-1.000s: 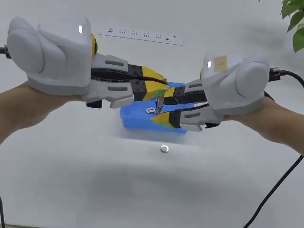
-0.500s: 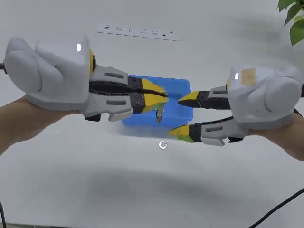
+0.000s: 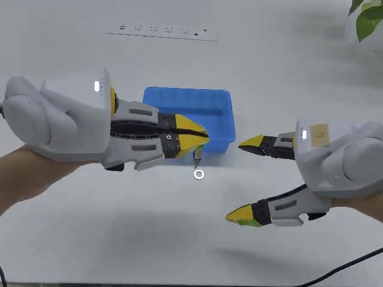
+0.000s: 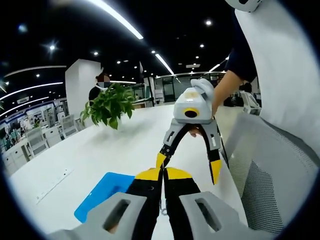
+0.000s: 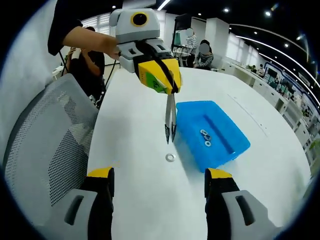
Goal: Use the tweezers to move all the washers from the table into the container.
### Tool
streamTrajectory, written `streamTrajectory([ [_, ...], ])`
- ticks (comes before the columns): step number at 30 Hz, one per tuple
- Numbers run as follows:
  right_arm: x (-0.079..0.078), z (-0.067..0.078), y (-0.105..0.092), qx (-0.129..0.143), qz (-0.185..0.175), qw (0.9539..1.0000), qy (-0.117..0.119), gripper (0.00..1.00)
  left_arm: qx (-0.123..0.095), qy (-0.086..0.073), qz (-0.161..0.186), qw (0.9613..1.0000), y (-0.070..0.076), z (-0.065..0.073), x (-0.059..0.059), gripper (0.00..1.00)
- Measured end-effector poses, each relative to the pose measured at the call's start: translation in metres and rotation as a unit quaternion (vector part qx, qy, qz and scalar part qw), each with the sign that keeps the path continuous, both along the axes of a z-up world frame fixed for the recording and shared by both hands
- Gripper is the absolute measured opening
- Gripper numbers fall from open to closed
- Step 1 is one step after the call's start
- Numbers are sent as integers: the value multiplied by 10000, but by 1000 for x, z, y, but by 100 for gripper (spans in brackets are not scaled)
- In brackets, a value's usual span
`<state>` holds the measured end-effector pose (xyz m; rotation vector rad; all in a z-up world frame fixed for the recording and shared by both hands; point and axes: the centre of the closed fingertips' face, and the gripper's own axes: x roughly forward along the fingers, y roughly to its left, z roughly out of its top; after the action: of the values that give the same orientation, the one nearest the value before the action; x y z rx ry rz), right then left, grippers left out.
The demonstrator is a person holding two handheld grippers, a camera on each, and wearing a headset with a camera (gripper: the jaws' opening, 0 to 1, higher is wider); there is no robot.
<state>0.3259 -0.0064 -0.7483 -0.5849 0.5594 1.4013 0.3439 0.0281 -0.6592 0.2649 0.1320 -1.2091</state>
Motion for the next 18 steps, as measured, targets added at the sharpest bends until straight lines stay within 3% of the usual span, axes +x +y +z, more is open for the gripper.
streamTrajectory([
  [12,-9,-14,-4,76,-121,9996,243,99,-41,197,124,9997,-4,-18,-2,5],
  [18,-14,-19,-3,114,-97,9992,379,100,-52,230,157,9996,-7,-22,0,5],
])
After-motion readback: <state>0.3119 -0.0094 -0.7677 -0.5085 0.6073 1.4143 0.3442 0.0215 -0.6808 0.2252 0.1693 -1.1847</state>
